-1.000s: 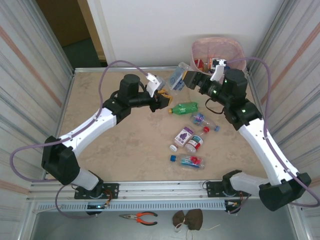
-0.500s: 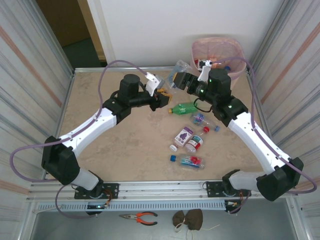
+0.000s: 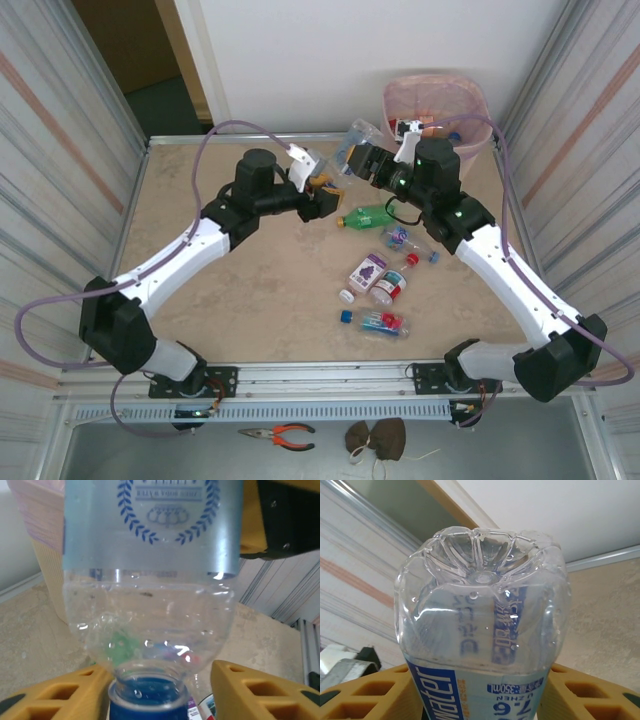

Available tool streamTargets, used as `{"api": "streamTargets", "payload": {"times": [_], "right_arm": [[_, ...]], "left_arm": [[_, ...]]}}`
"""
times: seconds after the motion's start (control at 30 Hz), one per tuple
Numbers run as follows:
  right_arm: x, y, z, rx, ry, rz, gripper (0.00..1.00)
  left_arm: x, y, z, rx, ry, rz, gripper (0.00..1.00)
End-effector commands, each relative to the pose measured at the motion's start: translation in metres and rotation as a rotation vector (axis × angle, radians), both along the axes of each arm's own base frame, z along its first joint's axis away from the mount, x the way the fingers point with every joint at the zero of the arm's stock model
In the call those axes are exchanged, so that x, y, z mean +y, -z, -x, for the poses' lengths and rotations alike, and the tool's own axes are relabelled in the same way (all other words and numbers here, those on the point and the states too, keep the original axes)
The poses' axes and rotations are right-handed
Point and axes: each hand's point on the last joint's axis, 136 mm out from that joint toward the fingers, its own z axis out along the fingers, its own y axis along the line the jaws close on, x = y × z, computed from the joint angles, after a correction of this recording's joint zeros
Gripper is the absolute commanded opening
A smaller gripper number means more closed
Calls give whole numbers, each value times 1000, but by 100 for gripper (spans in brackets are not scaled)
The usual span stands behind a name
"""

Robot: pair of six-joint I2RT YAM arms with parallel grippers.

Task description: Put the plastic bottles in the bin

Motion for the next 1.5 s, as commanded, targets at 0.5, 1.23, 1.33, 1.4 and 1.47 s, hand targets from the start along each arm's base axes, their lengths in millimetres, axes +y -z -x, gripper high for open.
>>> {"api": "streamTargets", "payload": {"times": [0.5,1.23,1.33,1.4,1.47], "right_arm": [[-115,-77,-49,-207,278,356,54],[-189,-8,-184,-570,50,1216,54],[-190,10,-198,-593,-13,1325,56],[-192,26,-209,-585,-44,1377,56],[-195,22,-220,-606,-36,1418,56]], "left_arm": [[28,-37,31,-110,-25,49,66],[36,-23,21,-80,-55,0,65],[36,-17,16,-64,-58,-13,65],[35,-12,12,-54,-57,-15,65],[33,-8,7,-46,-52,-19,65]]}}
